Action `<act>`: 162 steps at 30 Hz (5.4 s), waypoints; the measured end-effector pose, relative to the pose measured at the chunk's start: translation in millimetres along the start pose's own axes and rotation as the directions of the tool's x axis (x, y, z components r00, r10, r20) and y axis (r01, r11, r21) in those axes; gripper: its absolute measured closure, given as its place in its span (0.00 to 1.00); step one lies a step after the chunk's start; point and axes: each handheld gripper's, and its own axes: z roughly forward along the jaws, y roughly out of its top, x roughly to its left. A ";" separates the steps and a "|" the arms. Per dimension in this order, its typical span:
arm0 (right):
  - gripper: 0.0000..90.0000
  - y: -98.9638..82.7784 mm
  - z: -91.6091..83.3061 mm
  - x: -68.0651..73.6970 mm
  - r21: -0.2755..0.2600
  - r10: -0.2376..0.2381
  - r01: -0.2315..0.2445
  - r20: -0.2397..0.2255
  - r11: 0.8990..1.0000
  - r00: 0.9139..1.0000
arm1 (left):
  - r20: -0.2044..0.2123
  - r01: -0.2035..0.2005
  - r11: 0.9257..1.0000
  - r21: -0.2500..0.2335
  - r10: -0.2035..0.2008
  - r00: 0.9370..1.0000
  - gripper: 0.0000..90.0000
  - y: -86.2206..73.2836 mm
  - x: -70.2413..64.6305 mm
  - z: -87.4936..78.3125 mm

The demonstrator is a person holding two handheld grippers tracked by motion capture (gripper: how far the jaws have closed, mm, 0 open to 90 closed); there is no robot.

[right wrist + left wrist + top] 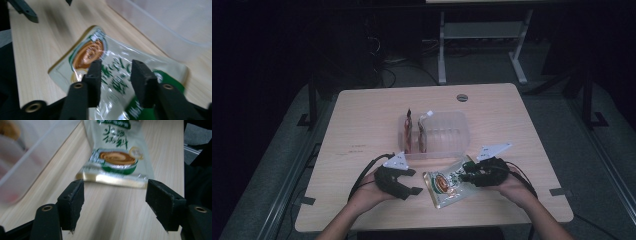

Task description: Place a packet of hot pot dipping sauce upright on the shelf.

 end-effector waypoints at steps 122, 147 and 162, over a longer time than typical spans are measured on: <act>0.84 31.8 23.8 -12.9 -0.074 0.051 -0.072 -0.261 0.995 0.964 | 0.052 -0.001 0.986 -0.167 0.010 0.999 1.00 22.7 13.8 -19.2; 1.00 33.4 20.9 -13.5 -0.067 0.014 -0.036 -0.305 0.997 0.952 | -0.030 0.022 0.979 -0.205 -0.029 0.999 0.82 15.0 21.8 -26.8; 1.00 40.8 4.6 -5.8 -0.155 -0.016 -0.048 -0.386 0.987 0.923 | -0.065 -0.022 0.974 -0.227 0.008 0.998 1.00 32.3 12.7 -24.9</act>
